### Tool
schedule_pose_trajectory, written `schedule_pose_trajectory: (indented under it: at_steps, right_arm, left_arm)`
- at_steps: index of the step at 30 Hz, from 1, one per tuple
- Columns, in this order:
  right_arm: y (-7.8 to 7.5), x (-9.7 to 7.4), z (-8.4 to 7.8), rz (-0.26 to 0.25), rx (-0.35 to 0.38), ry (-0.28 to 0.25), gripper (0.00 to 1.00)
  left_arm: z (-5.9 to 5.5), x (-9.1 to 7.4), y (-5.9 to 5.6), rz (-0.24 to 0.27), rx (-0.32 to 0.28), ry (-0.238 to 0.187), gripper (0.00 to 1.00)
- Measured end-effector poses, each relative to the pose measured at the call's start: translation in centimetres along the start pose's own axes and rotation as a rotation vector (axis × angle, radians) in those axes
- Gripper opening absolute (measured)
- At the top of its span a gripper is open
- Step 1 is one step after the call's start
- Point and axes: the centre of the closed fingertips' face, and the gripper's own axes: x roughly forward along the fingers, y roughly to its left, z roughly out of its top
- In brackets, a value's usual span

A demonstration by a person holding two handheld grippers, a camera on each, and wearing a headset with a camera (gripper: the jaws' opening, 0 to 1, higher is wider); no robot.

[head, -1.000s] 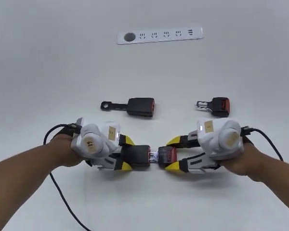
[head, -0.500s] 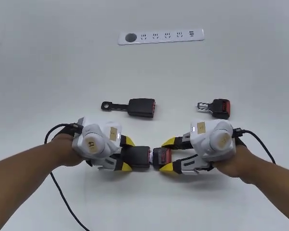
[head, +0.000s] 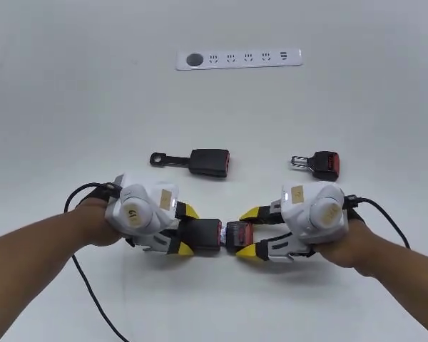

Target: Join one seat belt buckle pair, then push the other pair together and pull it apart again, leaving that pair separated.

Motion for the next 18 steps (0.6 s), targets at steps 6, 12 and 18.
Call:
schedule_pose_trajectory:
  at_steps: [6, 12, 18]
  right_arm:
    - [0.02, -0.10, 0.00, -0.008, -0.013, -0.015, 0.32]
    - [0.06, -0.18, 0.03, -0.016, -0.021, -0.029, 0.32]
    - [0.10, -0.20, 0.10, -0.018, -0.019, -0.045, 0.32]
  left_arm:
    - [0.18, -0.11, -0.13, 0.000, -0.001, -0.029, 0.32]
    - [0.11, -0.16, -0.12, -0.001, -0.003, -0.057, 0.32]
    - [0.20, -0.22, -0.19, -0.003, -0.004, -0.081, 0.32]
